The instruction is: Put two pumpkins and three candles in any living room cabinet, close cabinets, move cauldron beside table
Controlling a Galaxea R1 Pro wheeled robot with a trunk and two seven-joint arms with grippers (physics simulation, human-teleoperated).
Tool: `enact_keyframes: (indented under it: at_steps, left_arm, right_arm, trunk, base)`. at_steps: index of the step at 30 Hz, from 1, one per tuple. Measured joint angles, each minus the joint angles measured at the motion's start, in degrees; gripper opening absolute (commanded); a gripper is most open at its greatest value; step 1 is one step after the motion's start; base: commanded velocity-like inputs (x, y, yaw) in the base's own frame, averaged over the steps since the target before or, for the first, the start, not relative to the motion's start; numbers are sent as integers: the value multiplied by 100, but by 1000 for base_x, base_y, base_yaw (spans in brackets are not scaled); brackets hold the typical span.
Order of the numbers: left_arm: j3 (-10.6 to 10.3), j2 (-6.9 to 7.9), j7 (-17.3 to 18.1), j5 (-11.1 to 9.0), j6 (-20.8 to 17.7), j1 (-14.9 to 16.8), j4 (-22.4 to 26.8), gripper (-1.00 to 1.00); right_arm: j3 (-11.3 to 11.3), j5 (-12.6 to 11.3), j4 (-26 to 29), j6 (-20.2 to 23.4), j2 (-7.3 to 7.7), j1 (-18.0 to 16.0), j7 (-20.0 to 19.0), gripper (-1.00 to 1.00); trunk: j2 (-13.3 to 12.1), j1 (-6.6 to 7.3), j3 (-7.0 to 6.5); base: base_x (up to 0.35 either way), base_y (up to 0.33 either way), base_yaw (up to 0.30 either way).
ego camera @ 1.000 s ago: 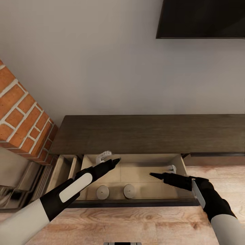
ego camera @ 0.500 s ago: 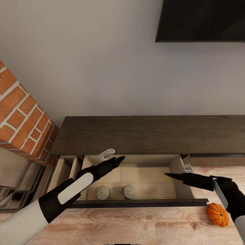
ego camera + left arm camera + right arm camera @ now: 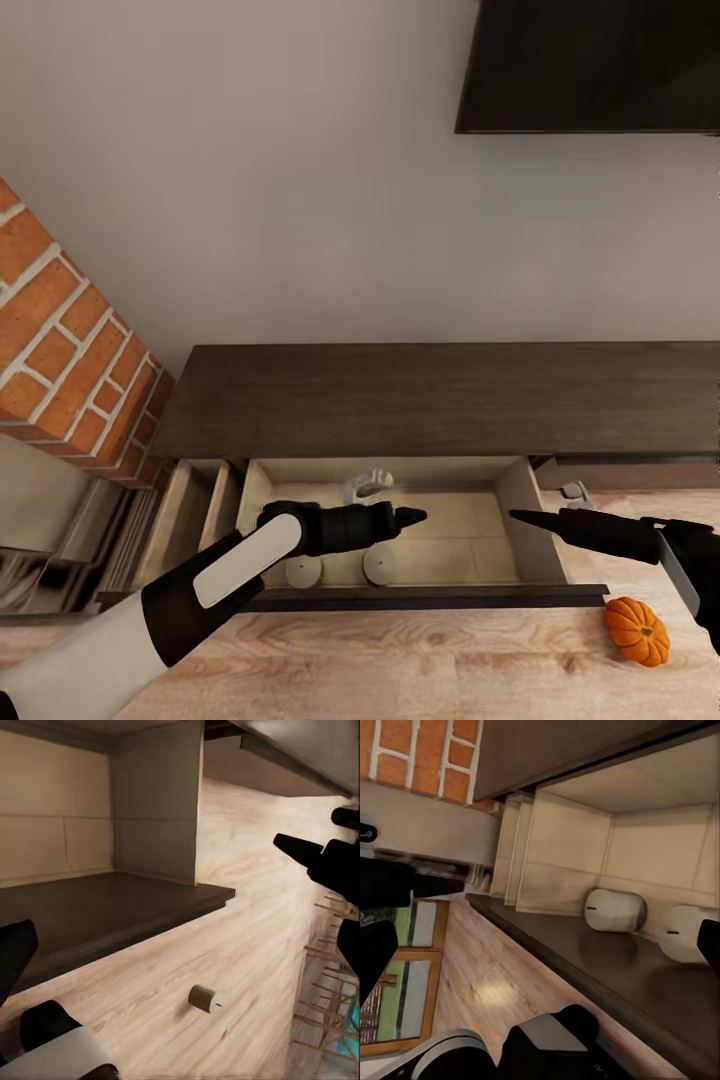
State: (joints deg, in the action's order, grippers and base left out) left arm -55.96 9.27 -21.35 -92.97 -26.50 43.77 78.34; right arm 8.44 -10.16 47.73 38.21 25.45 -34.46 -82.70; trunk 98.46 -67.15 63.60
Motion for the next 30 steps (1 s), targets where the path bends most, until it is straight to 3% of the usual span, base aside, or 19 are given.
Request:
enact_keyframes:
  at_steps: [1, 3, 4, 11, 17, 20, 30]
  left_arm:
    - [-67, -38, 3, -5, -11, 0, -1, 100]
    - [-506, -207, 115, -30, -26, -2, 10, 100]
    - [-557, -235, 168, -21, -30, 0, 12, 100]
    - [-632, -275, 452, -18, -37, 0, 3, 100]
    - [-683, -280, 473, -12, -31, 0, -49, 100]
    - [-842, -292, 474, -6, -25, 0, -71, 100]
    - [-880, -303, 471, 4, -11, 0, -92, 100]
  right_arm:
    - [0, 2, -2, 1, 20, 0, -3, 100]
    - [0, 11, -3, 2, 74, 16, -116, 100]
    - [0, 12, -2, 2, 85, 20, -183, 100]
    - [0, 8, -24, 9, 98, 26, -321, 100]
    - [0, 13, -177, 9, 96, 26, -317, 100]
    - [2, 13, -227, 10, 100, 27, -304, 100]
    - [9, 13, -272, 4, 92, 26, -121, 100]
  trunk:
    - [-40, 22, -18]
    - [-120, 66, -54]
    - [-160, 88, -72]
    - [-441, 242, -198]
    - [-682, 373, -346]
    - [-802, 439, -426]
    - [-1203, 659, -690]
  base:
    - [0, 0, 0]
    - [0, 0, 0]
    - [0, 0, 0]
    - [0, 0, -3]
    - [0, 0, -131]
    - [0, 0, -162]
    - [0, 0, -170]
